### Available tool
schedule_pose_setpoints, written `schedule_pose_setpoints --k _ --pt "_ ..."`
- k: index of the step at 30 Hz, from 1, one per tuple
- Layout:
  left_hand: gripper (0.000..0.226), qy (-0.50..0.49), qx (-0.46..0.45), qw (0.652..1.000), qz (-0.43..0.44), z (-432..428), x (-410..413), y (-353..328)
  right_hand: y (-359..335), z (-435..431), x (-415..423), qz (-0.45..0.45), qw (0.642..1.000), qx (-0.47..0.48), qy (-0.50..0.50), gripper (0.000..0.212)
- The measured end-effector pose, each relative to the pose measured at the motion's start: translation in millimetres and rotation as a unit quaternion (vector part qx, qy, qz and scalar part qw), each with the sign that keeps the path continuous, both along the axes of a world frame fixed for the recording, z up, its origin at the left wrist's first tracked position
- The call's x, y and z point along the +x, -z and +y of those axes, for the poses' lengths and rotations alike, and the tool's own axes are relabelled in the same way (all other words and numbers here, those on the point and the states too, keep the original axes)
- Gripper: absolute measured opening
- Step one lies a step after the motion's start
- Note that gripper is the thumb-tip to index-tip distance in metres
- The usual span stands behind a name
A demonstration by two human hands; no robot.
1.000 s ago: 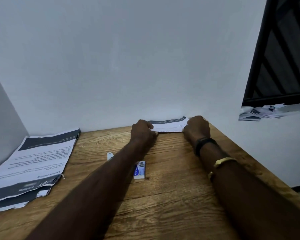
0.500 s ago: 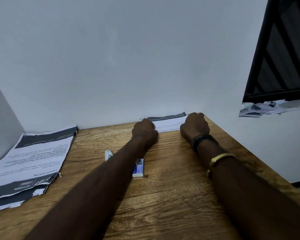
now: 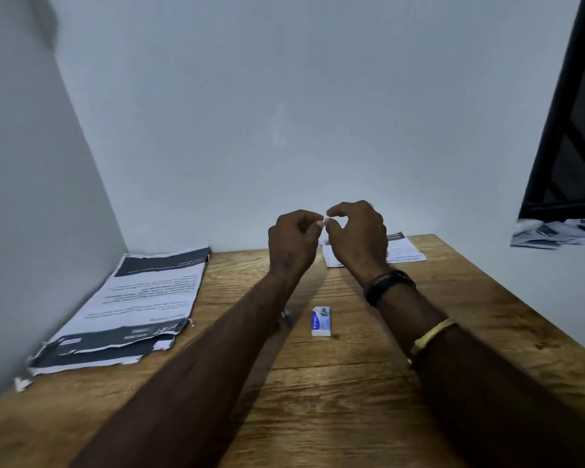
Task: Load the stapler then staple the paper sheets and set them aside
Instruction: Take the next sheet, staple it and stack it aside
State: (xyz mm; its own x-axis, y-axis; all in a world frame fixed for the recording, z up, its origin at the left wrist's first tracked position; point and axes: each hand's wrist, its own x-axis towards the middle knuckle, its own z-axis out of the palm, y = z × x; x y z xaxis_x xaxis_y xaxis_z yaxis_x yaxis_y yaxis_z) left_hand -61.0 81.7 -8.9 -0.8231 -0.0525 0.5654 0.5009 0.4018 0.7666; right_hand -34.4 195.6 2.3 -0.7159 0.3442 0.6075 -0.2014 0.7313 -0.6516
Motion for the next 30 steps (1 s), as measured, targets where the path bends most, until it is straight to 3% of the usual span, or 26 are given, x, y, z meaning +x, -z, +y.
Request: schedule_pose_setpoints --k 6,15,22,30 --pt "0.013 -0.057 0.014 0.998 0.012 -72.7 16.2 -1.8 4.9 -69.2 7.8 -0.015 0.998 0.001 -0.067 0.021" --pt "0.007 -0.169 0.015 0.981 -0.094 -188.5 29.8 14.9 14.7 -161.2 0.0 -0.133 0.98 0.03 -0.147 0.019" --pt "0.026 -0.222 -0.019 0.958 -0.182 -237.9 27.1 37.0 43.5 -207.2 -16.8 -0.188 0.967 0.083 -0.154 0.015" --pt "0.033 -0.248 -0.034 0.948 -0.197 -247.1 17.4 48.7 58.7 -229.3 -46.5 -0.23 0.961 0.117 -0.098 0.024"
